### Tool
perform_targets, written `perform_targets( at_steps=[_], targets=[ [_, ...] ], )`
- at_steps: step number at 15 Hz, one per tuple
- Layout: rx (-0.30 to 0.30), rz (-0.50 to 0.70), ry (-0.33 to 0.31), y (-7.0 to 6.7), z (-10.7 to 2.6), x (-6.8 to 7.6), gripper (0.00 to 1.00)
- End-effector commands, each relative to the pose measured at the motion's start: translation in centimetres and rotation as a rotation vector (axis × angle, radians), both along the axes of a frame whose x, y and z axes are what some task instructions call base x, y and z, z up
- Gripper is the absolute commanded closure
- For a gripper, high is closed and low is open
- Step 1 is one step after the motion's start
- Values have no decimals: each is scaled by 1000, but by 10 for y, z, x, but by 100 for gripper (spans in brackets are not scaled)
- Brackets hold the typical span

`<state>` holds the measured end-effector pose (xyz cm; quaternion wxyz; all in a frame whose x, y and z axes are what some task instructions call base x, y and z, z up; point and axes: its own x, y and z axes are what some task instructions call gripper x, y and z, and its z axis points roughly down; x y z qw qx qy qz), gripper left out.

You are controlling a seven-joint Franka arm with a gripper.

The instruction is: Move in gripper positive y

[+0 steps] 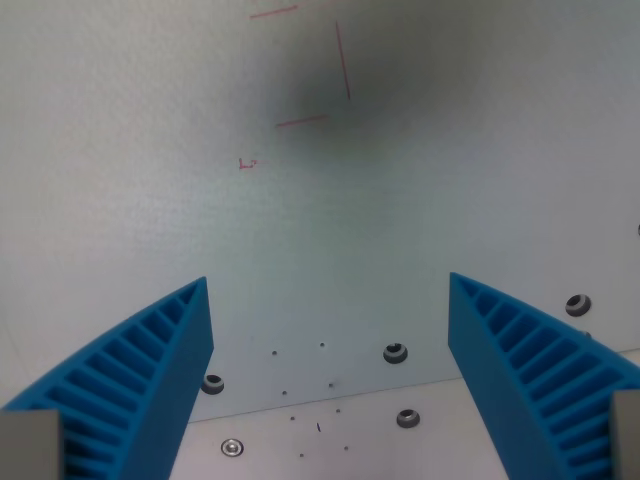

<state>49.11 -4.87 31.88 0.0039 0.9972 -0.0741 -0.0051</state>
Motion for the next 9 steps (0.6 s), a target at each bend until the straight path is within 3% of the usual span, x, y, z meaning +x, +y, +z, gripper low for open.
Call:
perform_targets(
  at_steps=[1,9],
  targets=[
    [0,0,-4,-5,2,-1,0],
    [0,0,-4,-45,2,-7,0]
  ],
)
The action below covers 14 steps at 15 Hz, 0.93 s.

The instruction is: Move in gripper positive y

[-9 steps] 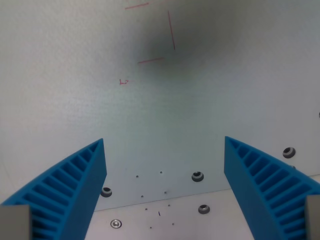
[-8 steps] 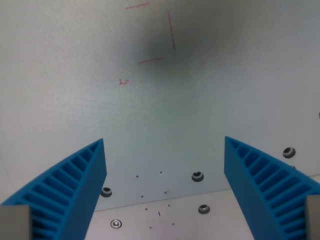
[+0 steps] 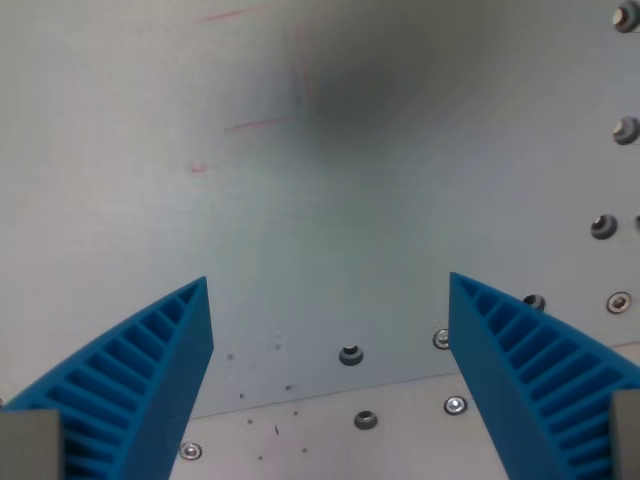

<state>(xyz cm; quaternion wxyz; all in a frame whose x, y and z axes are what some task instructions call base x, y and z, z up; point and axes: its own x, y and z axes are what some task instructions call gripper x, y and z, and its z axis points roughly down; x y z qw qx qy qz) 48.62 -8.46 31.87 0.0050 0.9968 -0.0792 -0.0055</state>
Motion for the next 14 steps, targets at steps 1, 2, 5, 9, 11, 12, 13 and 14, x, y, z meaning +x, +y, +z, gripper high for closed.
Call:
perform_targets(
  at_steps=[1,2,5,9,11,12,13,14],
  targets=[
    [2,10,-5,-14,2,-3,0],
    [2,10,-5,-18,2,-3,0],
    [2,10,-5,-33,3,-6,0],
    [2,10,-5,-53,3,-9,0],
    [2,10,-5,-63,3,-10,0],
    [2,10,-5,-68,3,-11,0],
    [2,10,-5,-73,3,-12,0],
    [2,10,-5,-78,3,-12,0]
  ],
)
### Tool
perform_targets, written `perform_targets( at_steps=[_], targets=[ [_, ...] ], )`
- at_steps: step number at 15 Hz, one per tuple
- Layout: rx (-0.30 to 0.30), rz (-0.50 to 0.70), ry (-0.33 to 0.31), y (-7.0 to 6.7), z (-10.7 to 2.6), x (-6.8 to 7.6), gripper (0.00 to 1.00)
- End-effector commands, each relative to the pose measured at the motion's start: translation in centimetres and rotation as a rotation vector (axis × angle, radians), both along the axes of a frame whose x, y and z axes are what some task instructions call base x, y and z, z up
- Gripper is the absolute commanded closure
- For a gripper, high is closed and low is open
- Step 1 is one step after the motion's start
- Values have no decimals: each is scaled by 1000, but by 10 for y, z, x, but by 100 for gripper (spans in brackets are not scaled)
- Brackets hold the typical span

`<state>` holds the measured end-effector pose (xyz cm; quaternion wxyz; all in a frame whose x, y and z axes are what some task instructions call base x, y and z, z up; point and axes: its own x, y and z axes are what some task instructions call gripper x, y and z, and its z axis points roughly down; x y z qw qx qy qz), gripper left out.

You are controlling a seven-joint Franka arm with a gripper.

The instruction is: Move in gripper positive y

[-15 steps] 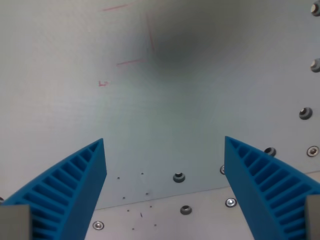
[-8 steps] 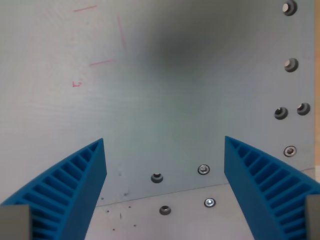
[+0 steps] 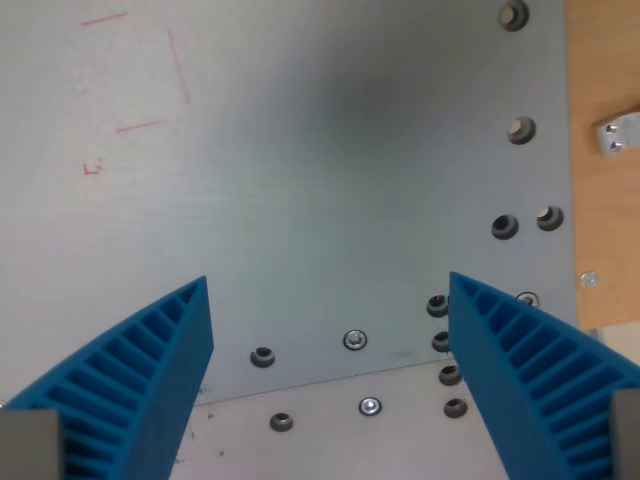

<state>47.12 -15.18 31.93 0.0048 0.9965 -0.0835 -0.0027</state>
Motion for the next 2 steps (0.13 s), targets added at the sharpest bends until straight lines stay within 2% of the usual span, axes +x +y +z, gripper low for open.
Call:
perform_targets(
  at_steps=[1,2],
  targets=[
    [2,19,1,-16,2,2,0],
    [2,19,1,-21,2,1,0]
  ],
)
